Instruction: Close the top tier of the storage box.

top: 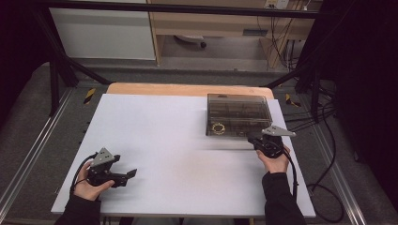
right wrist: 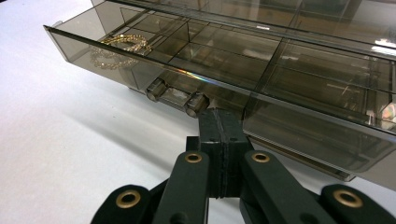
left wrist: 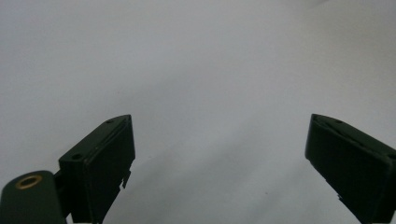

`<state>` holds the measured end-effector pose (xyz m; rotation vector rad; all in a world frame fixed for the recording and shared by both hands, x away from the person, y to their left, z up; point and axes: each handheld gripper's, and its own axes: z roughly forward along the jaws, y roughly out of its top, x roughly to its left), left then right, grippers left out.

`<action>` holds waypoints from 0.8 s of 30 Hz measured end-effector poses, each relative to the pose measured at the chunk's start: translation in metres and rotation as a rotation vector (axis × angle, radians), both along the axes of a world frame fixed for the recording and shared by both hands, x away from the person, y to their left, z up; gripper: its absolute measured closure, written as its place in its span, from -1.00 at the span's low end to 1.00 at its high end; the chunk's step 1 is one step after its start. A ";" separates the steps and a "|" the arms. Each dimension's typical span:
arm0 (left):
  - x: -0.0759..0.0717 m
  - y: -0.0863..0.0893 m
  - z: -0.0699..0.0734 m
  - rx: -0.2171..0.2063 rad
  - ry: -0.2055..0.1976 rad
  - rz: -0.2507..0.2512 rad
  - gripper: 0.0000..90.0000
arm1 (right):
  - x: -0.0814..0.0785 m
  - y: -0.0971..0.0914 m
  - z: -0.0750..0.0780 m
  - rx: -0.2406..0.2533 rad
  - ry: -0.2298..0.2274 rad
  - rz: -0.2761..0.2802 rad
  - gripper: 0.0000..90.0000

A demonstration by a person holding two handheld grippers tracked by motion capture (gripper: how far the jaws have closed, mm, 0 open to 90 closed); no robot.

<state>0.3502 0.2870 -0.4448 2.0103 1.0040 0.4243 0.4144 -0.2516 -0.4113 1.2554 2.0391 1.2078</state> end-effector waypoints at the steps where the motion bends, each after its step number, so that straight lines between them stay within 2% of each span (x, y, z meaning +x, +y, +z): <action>1: 0.000 0.000 0.000 0.000 0.001 0.000 -0.82 | 0.001 0.000 0.000 -0.003 -0.002 0.001 1.00; 24: 0.000 0.000 -0.001 0.003 0.001 -0.002 -0.82 | 0.017 -0.001 -0.002 0.021 0.003 -0.014 1.00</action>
